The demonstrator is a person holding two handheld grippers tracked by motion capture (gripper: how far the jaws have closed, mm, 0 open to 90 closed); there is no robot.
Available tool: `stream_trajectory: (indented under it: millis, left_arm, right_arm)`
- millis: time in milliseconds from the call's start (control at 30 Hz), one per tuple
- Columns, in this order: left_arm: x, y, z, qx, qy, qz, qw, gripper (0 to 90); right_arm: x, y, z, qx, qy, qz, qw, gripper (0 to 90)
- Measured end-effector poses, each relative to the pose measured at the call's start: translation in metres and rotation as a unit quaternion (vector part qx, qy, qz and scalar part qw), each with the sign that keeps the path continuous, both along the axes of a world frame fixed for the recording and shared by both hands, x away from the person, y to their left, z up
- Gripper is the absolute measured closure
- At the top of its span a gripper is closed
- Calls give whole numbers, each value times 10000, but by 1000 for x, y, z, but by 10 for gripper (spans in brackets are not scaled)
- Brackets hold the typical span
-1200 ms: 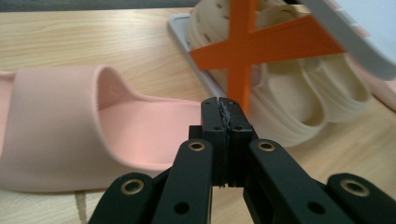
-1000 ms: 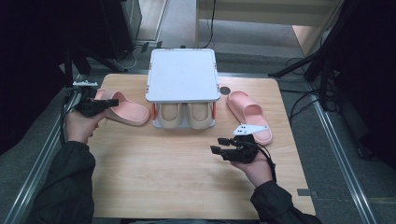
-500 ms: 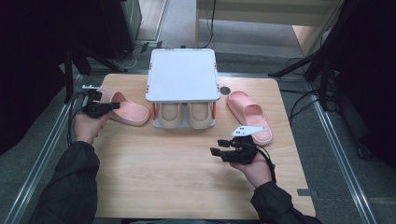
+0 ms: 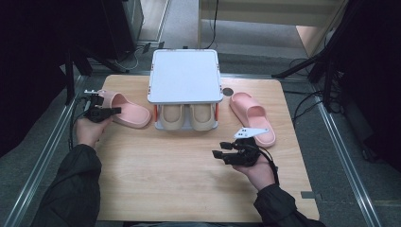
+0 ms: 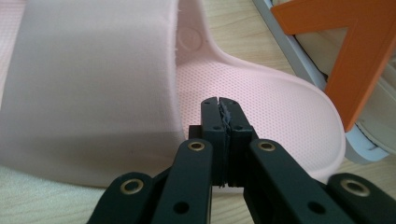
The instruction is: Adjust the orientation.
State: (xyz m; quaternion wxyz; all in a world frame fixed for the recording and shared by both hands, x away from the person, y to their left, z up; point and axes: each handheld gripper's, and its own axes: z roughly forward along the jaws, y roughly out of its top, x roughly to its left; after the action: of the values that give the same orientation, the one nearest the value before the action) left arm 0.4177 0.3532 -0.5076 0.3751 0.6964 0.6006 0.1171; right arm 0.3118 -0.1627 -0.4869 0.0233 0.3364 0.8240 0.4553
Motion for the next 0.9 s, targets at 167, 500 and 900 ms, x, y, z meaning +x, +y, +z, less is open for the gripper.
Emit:
stream_trajectory:
  millis: [167,500,900]
  left_arm:
    - [-6,5,-3,35,106,28,9999,895]
    - [-23,28,-6,-1,213,254,9995,894]
    - [-36,43,1,-197,206,434,9986,850]
  right_arm:
    - [3,1,1,14,-28,-5,10000,492]
    - [10,10,3,-10,-9,83,10000,493]
    - [12,17,3,-62,-20,183,9998,493]
